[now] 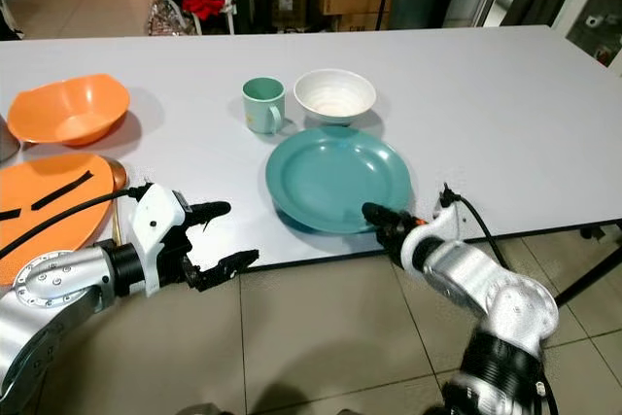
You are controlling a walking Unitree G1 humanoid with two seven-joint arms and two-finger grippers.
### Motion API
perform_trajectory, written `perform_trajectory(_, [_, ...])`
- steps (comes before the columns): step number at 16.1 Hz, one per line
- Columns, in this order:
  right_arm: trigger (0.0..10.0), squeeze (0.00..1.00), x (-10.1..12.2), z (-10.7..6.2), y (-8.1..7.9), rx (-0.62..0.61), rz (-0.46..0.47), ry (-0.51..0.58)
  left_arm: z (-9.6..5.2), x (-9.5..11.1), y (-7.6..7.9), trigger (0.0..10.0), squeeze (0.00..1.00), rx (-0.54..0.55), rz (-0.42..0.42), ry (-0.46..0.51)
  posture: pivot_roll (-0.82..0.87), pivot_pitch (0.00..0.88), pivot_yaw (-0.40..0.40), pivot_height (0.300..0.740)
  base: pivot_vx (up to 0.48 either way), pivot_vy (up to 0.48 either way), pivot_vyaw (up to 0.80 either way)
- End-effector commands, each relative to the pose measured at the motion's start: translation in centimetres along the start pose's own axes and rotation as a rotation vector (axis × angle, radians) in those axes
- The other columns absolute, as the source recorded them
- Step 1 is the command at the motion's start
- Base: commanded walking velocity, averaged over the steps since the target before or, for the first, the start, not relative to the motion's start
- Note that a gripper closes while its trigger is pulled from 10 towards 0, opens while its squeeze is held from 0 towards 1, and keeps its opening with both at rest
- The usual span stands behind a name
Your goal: Setting the table
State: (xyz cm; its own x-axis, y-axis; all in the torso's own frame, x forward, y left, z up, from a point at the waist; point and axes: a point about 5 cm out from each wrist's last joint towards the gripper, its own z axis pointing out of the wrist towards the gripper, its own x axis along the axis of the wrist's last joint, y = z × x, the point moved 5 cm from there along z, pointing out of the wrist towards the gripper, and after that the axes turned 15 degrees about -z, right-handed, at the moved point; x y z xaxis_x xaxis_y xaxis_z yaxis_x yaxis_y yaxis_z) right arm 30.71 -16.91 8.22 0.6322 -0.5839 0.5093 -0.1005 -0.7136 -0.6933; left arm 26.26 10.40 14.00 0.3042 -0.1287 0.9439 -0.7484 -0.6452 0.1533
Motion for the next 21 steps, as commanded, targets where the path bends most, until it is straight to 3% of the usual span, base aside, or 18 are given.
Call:
perform_trajectory(1, [10.0, 1.0, -0.6, -0.9, -0.8, 0.014, -0.052, -0.006, -0.1, -0.3, -0.1, 10.0, 0.49, 0.012, -0.006, -0.005, 0.04, 0.002, -0.004, 0.74, 0.0, 0.0, 0.0])
perform_trajectory(3, [10.0, 1.0, -1.8, -2.0, -1.1, -0.003, -0.115, -0.029, -0.4, -0.4, -0.1, 10.0, 0.49, 0.03, -0.026, 0.012, 0.03, 0.0, 0.008, 0.74, 0.0, 0.0, 0.0])
perform_trajectory(6, [10.0, 1.0, -2.0, -4.2, -2.0, -0.065, -0.368, -0.01, -1.5, 0.5, -1.2, 10.0, 0.49, 0.157, -0.098, 0.135, 0.02, 0.0, 0.023, 0.74, 0.0, 0.0, 0.0])
perform_trajectory(7, [10.0, 1.0, -0.9, -5.1, -3.2, -0.089, -0.538, 0.055, -1.9, 1.0, -1.5, 10.0, 0.49, 0.218, -0.114, 0.192, 0.02, 0.0, 0.021, 0.74, 0.0, 0.0, 0.0])
perform_trajectory(9, [10.0, 1.0, 0.5, -5.6, -5.2, -0.099, -0.729, 0.147, -2.1, 1.6, -1.9, 10.0, 0.48, 0.291, -0.128, 0.255, 0.03, 0.0, 0.008, 0.74, 0.0, 0.0, 0.0])
perform_trajectory(10, [10.0, 1.0, 0.7, -5.6, -5.5, -0.104, -0.765, 0.168, -2.1, 1.7, -2.0, 10.0, 0.48, 0.301, -0.125, 0.266, 0.03, 0.0, 0.008, 0.74, 0.0, 0.0, 0.0])
perform_trajectory(11, [10.0, 1.0, 2.5, -5.5, -6.2, -0.159, -0.838, 0.338, -2.0, 2.0, -2.6, 10.0, 0.45, 0.355, -0.093, 0.281, 0.04, 0.0, -0.002, 0.74, 0.0, 0.0, 0.0])
perform_trajectory(12, [10.0, 1.0, 3.2, -5.3, -6.4, -0.218, -0.911, 0.422, -2.0, 2.3, -3.2, 10.0, 0.45, 0.413, -0.089, 0.311, 0.04, 0.0, -0.006, 0.74, 0.0, 0.0, 0.0])
perform_trajectory(17, [10.0, 1.0, 1.4, -3.8, -7.2, -0.1, -0.966, 0.505, -1.2, 2.6, -2.9, 10.0, 0.44, 0.486, -0.11, 0.367, 0.06, 0.0, -0.003, 0.74, 0.0, 0.0, 0.74])
perform_trajectory(20, [10.0, 1.0, 1.1, -3.9, -8.4, -0.06, -1.046, 0.622, -0.7, 2.8, -3.6, 10.0, 0.45, 0.526, -0.113, 0.394, 0.04, 0.0, 0.022, 0.74, 0.0, 0.0, 0.8])
perform_trajectory(21, [10.0, 1.0, 1.3, -4.3, -8.6, -0.047, -1.037, 0.686, -0.6, 3.2, -4.1, 10.0, 0.45, 0.556, -0.075, 0.412, 0.05, 0.0, 0.025, 0.74, 0.0, 0.0, 0.8])
